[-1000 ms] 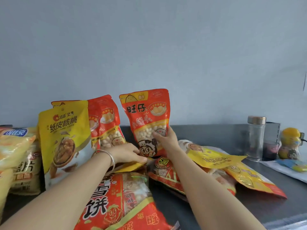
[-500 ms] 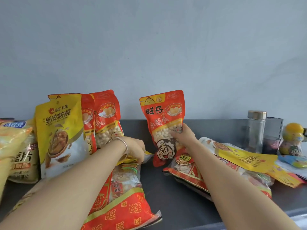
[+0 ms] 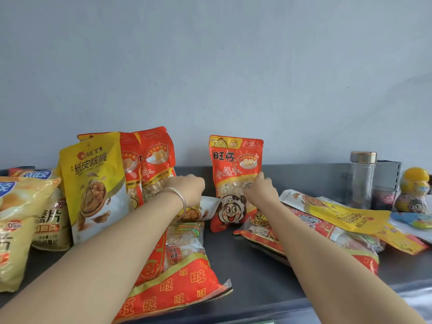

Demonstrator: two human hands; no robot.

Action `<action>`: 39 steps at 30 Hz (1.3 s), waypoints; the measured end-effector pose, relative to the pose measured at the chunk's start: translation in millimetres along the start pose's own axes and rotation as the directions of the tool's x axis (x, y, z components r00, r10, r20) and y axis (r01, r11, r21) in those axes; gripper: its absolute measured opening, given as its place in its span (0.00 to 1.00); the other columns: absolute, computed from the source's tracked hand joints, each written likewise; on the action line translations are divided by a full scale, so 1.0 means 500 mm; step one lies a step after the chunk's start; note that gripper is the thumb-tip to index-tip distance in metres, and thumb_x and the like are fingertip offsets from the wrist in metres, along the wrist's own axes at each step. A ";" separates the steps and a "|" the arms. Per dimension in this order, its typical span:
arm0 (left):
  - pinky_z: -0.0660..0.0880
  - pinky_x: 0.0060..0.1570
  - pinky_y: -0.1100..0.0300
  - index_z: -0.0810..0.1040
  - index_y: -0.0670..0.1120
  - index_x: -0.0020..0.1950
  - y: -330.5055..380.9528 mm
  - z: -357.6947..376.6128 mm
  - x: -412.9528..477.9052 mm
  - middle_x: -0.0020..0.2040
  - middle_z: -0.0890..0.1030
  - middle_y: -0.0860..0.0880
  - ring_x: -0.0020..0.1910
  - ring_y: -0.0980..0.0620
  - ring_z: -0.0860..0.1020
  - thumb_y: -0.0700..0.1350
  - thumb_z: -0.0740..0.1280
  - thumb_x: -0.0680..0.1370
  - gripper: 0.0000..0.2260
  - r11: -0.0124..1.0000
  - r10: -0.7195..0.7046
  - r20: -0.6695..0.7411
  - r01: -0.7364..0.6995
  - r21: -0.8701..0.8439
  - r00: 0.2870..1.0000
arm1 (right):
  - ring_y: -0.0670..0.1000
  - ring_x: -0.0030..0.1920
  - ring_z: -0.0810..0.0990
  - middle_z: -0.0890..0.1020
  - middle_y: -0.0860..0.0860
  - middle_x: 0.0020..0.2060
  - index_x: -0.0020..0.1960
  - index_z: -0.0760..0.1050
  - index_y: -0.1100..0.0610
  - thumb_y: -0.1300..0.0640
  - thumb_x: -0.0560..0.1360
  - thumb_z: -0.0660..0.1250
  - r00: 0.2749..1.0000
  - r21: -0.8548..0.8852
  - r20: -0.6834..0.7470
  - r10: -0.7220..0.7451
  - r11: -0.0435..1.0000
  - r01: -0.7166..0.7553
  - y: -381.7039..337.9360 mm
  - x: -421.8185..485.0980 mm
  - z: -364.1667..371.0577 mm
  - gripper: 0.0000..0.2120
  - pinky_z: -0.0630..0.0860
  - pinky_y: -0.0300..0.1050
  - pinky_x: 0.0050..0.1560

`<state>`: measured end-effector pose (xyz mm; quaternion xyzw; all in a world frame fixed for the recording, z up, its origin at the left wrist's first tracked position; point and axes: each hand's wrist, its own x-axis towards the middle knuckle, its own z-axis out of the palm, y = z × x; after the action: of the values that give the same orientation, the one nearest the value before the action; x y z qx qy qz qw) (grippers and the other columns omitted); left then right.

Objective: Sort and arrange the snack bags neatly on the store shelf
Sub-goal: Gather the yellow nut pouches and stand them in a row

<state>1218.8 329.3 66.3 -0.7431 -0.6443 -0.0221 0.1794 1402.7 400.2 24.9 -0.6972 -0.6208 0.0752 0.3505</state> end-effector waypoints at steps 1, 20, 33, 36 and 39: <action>0.68 0.41 0.56 0.77 0.48 0.57 -0.001 -0.005 -0.001 0.57 0.78 0.45 0.55 0.42 0.77 0.41 0.60 0.78 0.11 1.000 -0.009 -0.054 0.010 0.011 0.999 | 0.63 0.63 0.71 0.69 0.60 0.64 0.69 0.62 0.61 0.59 0.77 0.60 0.996 -0.015 -0.061 -0.068 0.998 0.067 -0.002 -0.010 -0.007 0.21 0.72 0.55 0.59; 0.56 0.68 0.47 0.76 0.52 0.61 -0.069 -0.061 -0.120 0.64 0.76 0.51 0.68 0.47 0.68 0.50 0.65 0.77 0.13 0.991 0.091 -0.716 -0.136 -0.006 0.692 | 0.48 0.27 0.72 0.72 0.51 0.28 0.33 0.70 0.58 0.54 0.77 0.64 0.905 0.015 0.054 -0.422 0.907 0.421 -0.160 -0.154 -0.066 0.16 0.65 0.43 0.28; 0.63 0.67 0.53 0.50 0.53 0.76 -0.230 0.016 -0.189 0.75 0.60 0.47 0.72 0.50 0.62 0.49 0.68 0.76 0.36 0.351 -0.290 -0.351 -0.243 -0.904 0.890 | 0.55 0.39 0.81 0.82 0.57 0.42 0.51 0.76 0.64 0.59 0.79 0.65 0.969 0.866 0.147 -0.199 0.498 -0.029 -0.266 -0.230 -0.041 0.08 0.80 0.53 0.46; 0.65 0.67 0.51 0.52 0.53 0.76 -0.248 0.027 -0.202 0.74 0.63 0.51 0.70 0.51 0.64 0.48 0.71 0.74 0.37 0.181 -0.343 -0.286 -0.236 -0.955 0.895 | 0.54 0.36 0.80 0.81 0.55 0.38 0.44 0.75 0.58 0.60 0.80 0.63 0.940 0.889 0.251 -0.229 0.439 -0.131 -0.305 -0.261 -0.020 0.07 0.79 0.50 0.40; 0.70 0.62 0.52 0.60 0.51 0.72 -0.273 0.041 -0.212 0.66 0.72 0.49 0.64 0.51 0.72 0.44 0.72 0.73 0.32 0.065 -0.430 -0.255 -0.252 -0.965 0.866 | 0.56 0.39 0.79 0.81 0.57 0.43 0.50 0.74 0.60 0.61 0.80 0.61 0.916 0.893 0.308 -0.257 0.411 -0.185 -0.334 -0.282 0.003 0.04 0.78 0.54 0.47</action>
<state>1065.2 249.0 51.7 -0.5843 -0.4296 -0.6514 -0.2229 1235.2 268.6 74.4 -0.3489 -0.5520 0.5321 0.5390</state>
